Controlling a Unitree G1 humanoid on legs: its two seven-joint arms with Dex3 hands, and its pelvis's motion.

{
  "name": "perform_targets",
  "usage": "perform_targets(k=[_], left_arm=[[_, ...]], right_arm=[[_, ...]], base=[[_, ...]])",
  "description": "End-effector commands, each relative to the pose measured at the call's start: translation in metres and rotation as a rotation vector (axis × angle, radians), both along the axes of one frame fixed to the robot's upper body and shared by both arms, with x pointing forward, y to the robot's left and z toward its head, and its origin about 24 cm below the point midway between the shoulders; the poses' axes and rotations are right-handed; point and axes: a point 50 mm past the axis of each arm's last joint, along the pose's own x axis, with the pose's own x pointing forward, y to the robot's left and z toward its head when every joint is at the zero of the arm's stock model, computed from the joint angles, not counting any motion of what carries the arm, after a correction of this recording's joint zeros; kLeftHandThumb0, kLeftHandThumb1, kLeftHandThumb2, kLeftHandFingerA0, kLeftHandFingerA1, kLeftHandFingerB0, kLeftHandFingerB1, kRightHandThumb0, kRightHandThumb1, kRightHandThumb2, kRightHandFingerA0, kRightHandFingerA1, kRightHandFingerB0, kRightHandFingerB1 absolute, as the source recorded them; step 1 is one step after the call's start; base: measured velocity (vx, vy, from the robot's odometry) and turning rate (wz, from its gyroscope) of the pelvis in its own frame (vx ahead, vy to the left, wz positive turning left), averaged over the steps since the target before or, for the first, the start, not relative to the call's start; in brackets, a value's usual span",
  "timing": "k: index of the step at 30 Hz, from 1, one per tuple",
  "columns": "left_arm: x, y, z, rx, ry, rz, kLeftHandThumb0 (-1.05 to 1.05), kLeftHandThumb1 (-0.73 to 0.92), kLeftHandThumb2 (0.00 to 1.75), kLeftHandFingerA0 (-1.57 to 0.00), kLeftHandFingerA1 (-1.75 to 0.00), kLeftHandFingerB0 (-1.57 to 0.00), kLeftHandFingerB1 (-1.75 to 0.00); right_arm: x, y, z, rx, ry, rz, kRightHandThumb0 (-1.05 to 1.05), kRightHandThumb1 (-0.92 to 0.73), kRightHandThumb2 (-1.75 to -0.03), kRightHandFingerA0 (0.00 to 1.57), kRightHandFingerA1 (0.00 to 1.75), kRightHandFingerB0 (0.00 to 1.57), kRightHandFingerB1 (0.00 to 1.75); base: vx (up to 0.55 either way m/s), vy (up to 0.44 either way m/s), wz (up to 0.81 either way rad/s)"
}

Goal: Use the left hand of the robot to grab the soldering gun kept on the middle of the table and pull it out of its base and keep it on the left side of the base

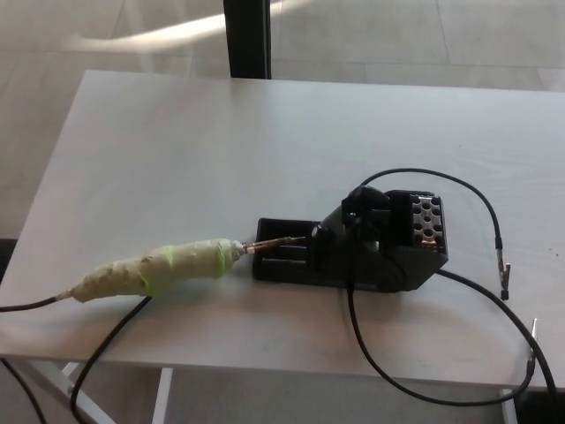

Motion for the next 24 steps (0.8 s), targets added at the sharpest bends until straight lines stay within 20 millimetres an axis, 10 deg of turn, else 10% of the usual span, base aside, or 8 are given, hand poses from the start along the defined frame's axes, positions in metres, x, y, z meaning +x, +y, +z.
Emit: perform_targets(k=[1, 5, 7, 10, 11, 12, 14, 24], left_arm=[[0.0043, 0.0032, 0.0059, 0.009, -0.072, 0.015, -0.63, 0.78, 0.63, -0.46, -0.53, -0.42, -0.40], [0.0019, 0.0086, 0.0099, -0.020, -0.166, 0.177, -0.69, 0.68, 0.68, -0.40, -0.53, -0.31, -0.41], [0.0029, 0.0104, 0.0103, -0.017, -0.206, 0.223, -0.68, 0.77, 0.63, -0.48, -0.49, -0.36, -0.40], [0.0056, 0.0097, 0.0109, -0.025, -0.249, 0.238, -0.68, 0.75, 0.63, -0.51, -0.47, -0.39, -0.38], [0.0062, 0.0095, 0.0108, -0.023, -0.248, 0.234, -0.70, 0.62, 0.98, -0.47, -0.58, -0.33, -0.51], [0.0085, 0.0090, 0.0111, -0.017, -0.242, 0.220, -0.68, 0.76, 0.63, -0.52, -0.48, -0.40, -0.39], [0.0110, 0.0083, 0.0124, 0.004, -0.212, 0.167, -0.68, 0.76, 0.63, -0.53, -0.46, -0.42, -0.39], [0.0095, 0.0059, 0.0083, 0.021, -0.296, 0.272, -0.51, 0.56, 0.57, -0.54, -0.53, -0.52, -0.40]], right_arm=[[-0.0047, -0.0035, 0.0028, 0.001, -0.020, -0.013, -1.04, -0.47, -1.19, 1.22, 1.30, 0.19, 0.96], [-0.0041, -0.0026, 0.0024, 0.006, -0.032, -0.007, -1.05, -0.63, -0.81, 1.18, 1.38, 0.00, 1.52], [-0.0025, -0.0019, 0.0019, 0.008, -0.025, -0.007, -1.05, -0.50, -1.25, 1.05, 1.32, 0.20, 1.00], [-0.0016, -0.0017, 0.0016, 0.012, -0.022, -0.010, -1.05, -0.62, -0.84, 0.96, 1.60, 0.12, 1.38], [-0.0017, -0.0018, 0.0017, 0.012, -0.020, -0.008, -1.05, -0.62, -0.86, 0.96, 1.59, 0.12, 1.37], [-0.0018, -0.0019, 0.0017, 0.010, -0.017, -0.006, -1.05, -0.52, -1.26, 1.22, 1.36, 0.20, 0.99], [-0.0017, -0.0018, 0.0016, 0.011, -0.021, -0.013, -1.05, -0.46, -1.21, 1.57, 1.29, 0.24, 1.02], [-0.0015, -0.0013, 0.0011, 0.008, -0.014, 0.000, -1.05, -0.50, -1.26, 1.47, 1.37, 0.17, 0.98]], base=[[0.00, 0.000, 0.00], [0.00, 0.000, 0.00], [0.00, 0.000, 0.00], [0.00, 0.000, 0.00], [0.00, 0.000, 0.00], [0.00, 0.000, 0.00], [0.00, 0.000, 0.00], [0.00, 0.000, 0.00]])
